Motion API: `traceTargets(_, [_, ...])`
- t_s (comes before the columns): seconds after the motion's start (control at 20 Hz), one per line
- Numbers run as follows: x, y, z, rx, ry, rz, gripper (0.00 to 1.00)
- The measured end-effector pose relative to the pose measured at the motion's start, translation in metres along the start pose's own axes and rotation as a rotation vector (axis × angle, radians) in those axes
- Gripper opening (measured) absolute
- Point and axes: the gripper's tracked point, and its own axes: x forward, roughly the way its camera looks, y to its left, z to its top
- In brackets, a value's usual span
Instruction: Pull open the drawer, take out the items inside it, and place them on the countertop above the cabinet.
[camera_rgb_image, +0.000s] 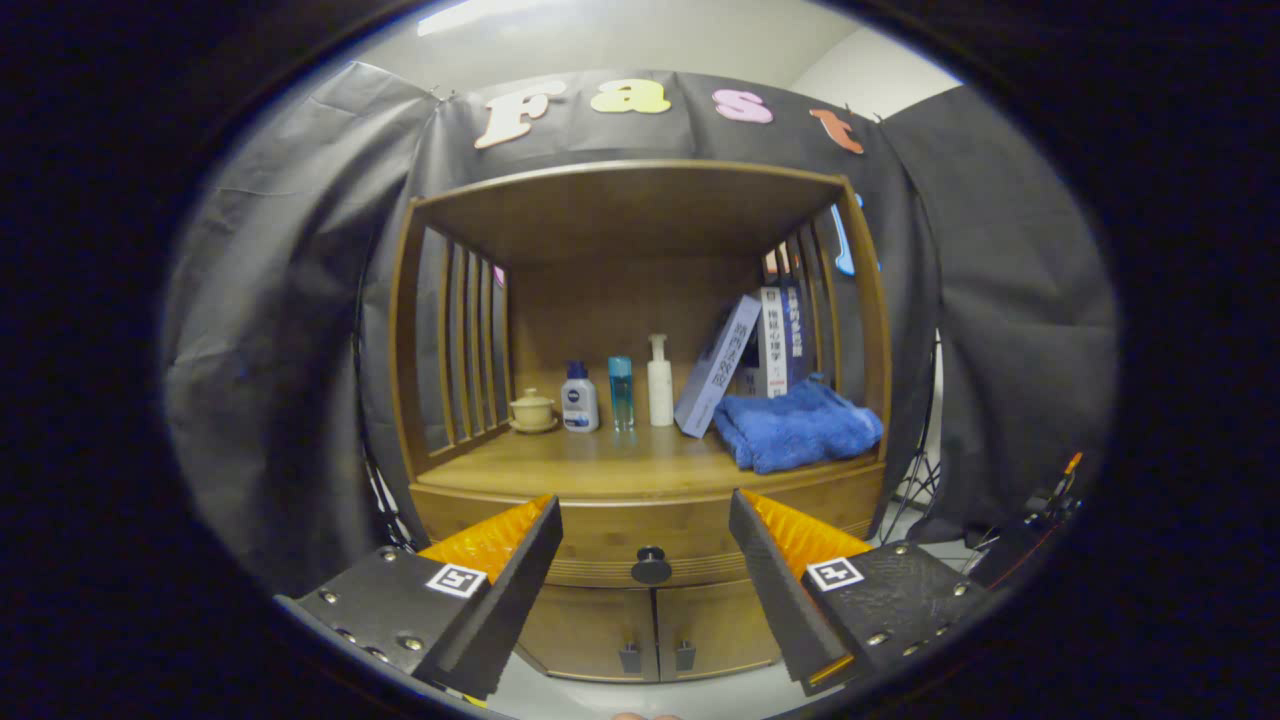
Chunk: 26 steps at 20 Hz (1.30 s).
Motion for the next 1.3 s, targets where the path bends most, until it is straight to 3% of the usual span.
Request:
traceTargets(0.2, [0.056, -0.013, -0.06, 0.037, 0.127, -0.007, 1.0])
traceTargets(0.35, [0.085, -0.029, -0.089, 0.033, 0.142, -0.042, 0.99])
traceTargets(0.45, [0.098, -0.025, -0.104, 0.064, 0.156, -0.011, 0.94])
traceTargets(0.6, [0.112, -0.016, -0.121, 0.015, 0.161, 0.015, 0.92])
traceTargets(0.65, [0.117, -0.007, -0.123, 0.035, 0.168, 0.043, 0.82])
traceTargets(0.85, [0.116, -0.01, -0.119, 0.039, 0.124, -0.037, 0.43])
traceTargets(1.05, [0.116, -0.003, -0.121, 0.008, 0.108, 0.034, 0.39])
traceTargets(1.15, [0.105, -0.003, -0.12, -0.012, 0.111, 0.026, 0.26])
traceTargets(1.3, [0.073, -0.004, -0.123, -0.02, 0.104, 0.022, 0.26])
